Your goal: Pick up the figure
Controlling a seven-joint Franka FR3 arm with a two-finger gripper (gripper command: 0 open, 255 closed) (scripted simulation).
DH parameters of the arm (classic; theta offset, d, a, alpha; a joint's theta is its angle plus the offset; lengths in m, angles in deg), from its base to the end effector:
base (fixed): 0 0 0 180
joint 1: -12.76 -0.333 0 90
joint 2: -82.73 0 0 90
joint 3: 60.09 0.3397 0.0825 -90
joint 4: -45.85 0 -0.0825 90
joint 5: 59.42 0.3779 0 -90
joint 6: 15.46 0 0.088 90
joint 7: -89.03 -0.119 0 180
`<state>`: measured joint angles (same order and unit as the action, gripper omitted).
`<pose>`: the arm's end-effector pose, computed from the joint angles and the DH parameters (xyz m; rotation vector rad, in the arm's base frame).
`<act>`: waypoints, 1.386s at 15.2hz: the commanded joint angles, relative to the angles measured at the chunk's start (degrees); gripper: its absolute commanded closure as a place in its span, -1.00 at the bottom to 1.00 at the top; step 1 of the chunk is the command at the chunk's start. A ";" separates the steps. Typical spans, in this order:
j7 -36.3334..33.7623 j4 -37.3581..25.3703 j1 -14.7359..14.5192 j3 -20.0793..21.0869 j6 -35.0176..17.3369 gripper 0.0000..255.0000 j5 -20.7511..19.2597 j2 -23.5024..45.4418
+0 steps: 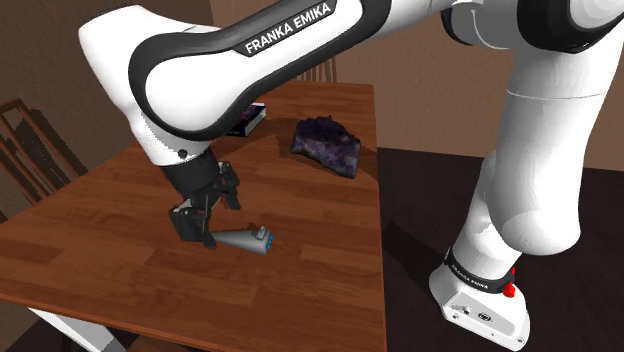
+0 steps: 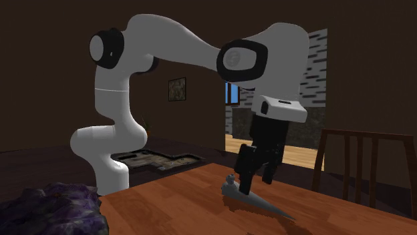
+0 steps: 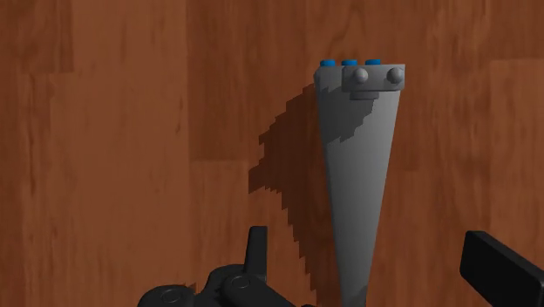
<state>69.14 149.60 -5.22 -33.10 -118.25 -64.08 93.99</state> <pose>0.4282 0.3966 0.4415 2.9573 0.6988 -0.2551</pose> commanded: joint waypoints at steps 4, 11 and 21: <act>-0.51 2.20 -0.19 -0.08 -3.26 -1.00 -0.59 1.19; -0.51 2.16 -0.20 -0.09 -3.29 1.00 -0.63 1.27; -0.03 -0.79 -0.07 0.09 0.97 1.00 0.13 -0.21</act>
<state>68.95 149.33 -5.37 -32.99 -118.02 -64.06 94.01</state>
